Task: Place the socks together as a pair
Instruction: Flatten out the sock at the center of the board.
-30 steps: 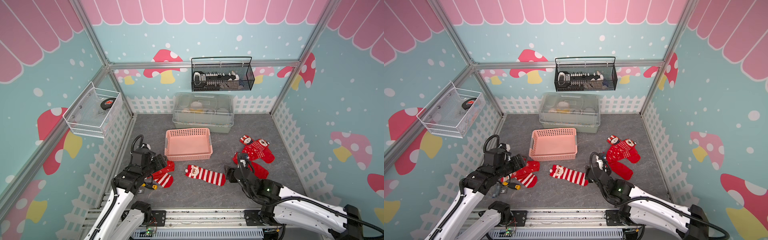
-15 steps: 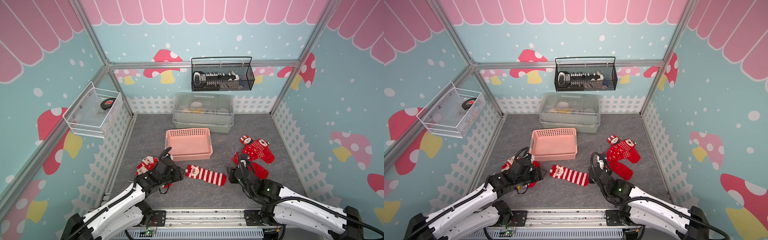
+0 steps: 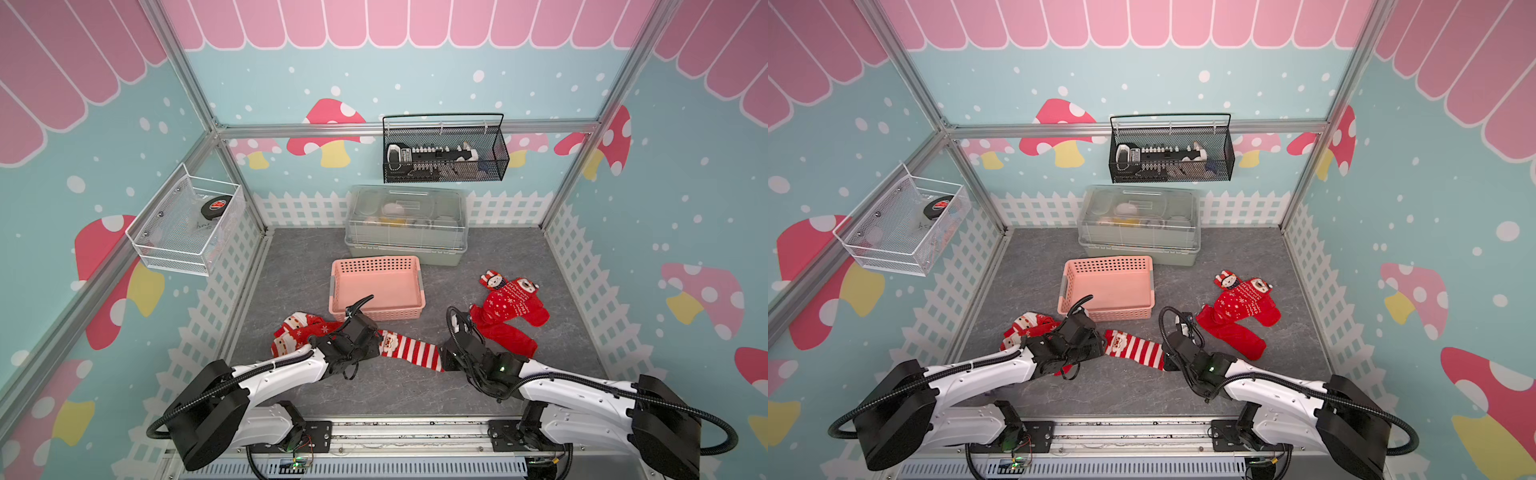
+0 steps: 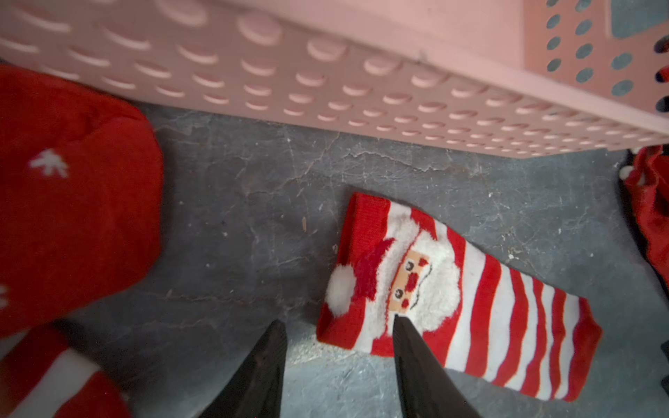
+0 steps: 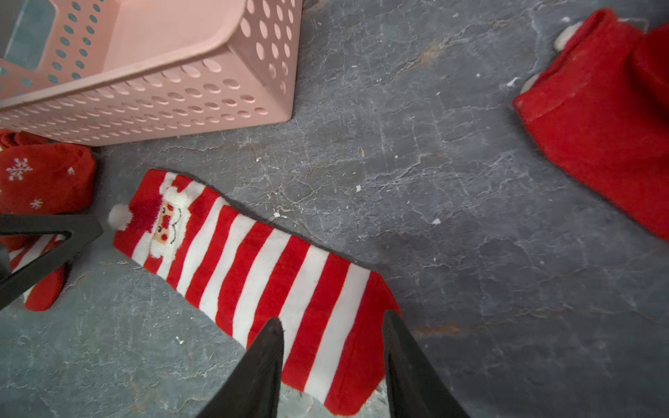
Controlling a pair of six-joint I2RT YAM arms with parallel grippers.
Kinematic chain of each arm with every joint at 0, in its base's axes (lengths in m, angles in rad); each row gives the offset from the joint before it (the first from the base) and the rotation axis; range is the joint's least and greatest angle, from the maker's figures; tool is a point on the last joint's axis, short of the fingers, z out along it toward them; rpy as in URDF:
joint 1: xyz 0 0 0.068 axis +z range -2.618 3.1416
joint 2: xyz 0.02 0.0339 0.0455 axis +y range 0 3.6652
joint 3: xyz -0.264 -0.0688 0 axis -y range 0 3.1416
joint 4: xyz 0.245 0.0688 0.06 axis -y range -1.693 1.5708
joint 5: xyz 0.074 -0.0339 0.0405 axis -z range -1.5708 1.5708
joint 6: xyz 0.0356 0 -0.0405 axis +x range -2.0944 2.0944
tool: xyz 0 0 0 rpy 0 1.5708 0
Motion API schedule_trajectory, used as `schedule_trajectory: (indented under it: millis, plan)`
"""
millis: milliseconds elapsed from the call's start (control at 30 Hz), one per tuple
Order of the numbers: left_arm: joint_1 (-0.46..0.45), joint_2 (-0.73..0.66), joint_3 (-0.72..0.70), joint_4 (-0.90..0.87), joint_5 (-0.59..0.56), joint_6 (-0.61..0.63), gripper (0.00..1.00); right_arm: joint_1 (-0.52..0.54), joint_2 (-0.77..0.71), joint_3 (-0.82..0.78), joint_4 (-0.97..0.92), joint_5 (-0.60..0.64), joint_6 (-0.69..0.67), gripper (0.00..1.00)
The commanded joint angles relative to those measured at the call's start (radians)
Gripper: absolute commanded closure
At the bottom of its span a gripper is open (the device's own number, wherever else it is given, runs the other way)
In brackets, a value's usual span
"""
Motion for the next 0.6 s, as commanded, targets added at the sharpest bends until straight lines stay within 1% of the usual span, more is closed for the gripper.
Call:
schedule_trajectory:
  millis: [0,133,233,433,567]
  plan:
    - [-0.006,0.03,0.036,0.062,-0.025,-0.019,0.54,-0.015,0.033,-0.007,0.048,-0.026,0.03,0.59]
    - [-0.006,0.073,0.033,0.088,-0.014,-0.034,0.58,-0.025,0.049,-0.023,0.07,-0.029,0.044,0.6]
    - [-0.007,0.087,0.033,0.095,-0.006,-0.029,0.58,-0.032,0.054,-0.03,0.075,-0.034,0.051,0.61]
    - [-0.007,0.069,0.002,0.099,-0.035,-0.033,0.6,-0.036,0.074,-0.044,0.091,-0.048,0.07,0.6]
    - [-0.008,0.071,-0.013,0.109,-0.005,-0.034,0.65,-0.037,0.087,-0.048,0.093,-0.048,0.086,0.59]
